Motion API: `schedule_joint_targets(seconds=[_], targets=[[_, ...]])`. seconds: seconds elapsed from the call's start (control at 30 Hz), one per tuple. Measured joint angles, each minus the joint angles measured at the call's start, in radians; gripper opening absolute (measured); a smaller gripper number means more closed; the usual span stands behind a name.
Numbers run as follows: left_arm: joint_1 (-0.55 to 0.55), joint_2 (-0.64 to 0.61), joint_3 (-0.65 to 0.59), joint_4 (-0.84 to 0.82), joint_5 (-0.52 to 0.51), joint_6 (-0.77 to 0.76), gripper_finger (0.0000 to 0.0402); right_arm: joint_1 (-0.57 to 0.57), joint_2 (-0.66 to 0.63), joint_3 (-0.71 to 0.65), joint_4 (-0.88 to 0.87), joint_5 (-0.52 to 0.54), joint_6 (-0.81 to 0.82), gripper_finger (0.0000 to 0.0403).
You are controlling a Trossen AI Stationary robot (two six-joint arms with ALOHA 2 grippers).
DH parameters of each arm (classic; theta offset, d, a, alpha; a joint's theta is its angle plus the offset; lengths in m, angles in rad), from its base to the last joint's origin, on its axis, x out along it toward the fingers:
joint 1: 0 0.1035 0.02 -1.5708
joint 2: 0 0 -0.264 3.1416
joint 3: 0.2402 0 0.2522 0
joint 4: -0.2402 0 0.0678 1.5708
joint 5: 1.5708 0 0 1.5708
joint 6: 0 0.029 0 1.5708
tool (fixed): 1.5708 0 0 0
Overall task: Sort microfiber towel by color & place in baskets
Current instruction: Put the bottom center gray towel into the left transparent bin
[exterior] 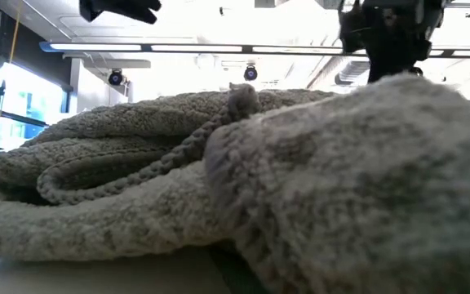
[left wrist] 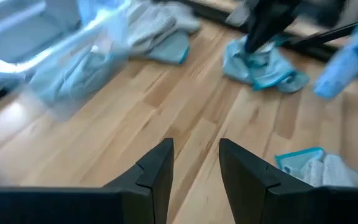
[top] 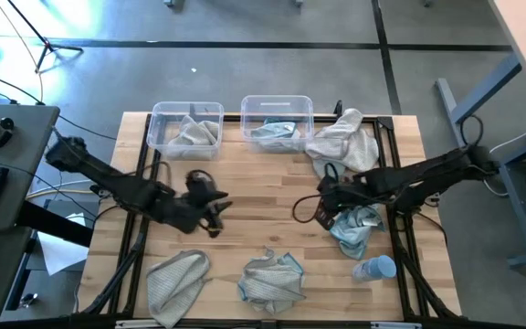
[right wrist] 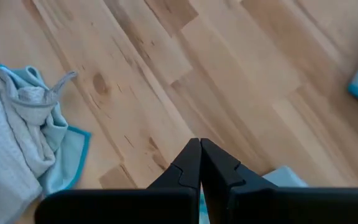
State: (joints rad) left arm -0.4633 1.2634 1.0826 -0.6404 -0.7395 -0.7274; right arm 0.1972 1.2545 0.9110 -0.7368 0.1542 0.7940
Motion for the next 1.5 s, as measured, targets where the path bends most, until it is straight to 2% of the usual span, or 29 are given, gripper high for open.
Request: schedule_joint_targets(seconds=[0.1,0.2,0.33,0.6,0.87,1.0,1.33,1.5], targets=[[0.016,0.123,0.143,-0.145,0.041,-0.111,0.0117,-0.02,-0.056,-0.047,0.015,0.002,-0.059,0.0],[0.034,0.222,0.257,-0.212,0.141,-0.131,0.0115,-0.037,-0.088,-0.081,0.015,0.002,-0.094,0.0],[0.039,0.335,0.37,-0.23,0.261,-0.075,0.01,-0.049,-0.097,-0.106,0.014,0.003,-0.096,0.0],[0.027,0.504,0.504,-0.232,0.341,-0.081,0.0066,-0.048,-0.097,-0.137,0.021,0.002,-0.181,0.0],[0.022,0.639,0.546,-0.189,0.512,-0.082,0.0065,-0.048,-0.097,-0.158,0.011,-0.006,-0.2,0.0],[0.032,0.701,0.546,-0.104,0.527,-0.116,0.0073,-0.048,-0.097,-0.158,0.01,-0.008,-0.219,0.0],[0.077,0.77,0.545,-0.048,0.558,-0.102,0.0169,-0.046,-0.097,-0.158,0.009,-0.013,-0.219,0.0],[0.075,0.77,0.545,-0.053,0.64,-0.066,0.0185,-0.046,-0.097,-0.158,0.009,-0.013,-0.215,0.0]])
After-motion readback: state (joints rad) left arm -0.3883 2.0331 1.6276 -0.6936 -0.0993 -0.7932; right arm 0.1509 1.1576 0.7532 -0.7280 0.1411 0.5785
